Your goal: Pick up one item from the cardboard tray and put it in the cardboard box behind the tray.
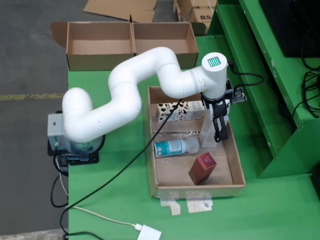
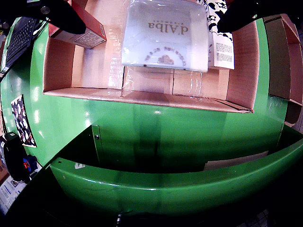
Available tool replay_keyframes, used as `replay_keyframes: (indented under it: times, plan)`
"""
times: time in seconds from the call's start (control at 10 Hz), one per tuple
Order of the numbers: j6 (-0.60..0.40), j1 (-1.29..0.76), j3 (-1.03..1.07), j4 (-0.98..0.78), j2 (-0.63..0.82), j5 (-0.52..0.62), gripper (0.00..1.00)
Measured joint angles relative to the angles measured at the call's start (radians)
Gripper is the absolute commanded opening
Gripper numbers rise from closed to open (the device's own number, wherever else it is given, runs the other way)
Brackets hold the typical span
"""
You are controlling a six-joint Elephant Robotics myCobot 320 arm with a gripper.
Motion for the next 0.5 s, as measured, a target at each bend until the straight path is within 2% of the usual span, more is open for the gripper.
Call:
replay_keyframes:
  times: [0.5]
  plan:
    - [0.000,0.000,0.000,0.006,0.000,0.000,1.00]
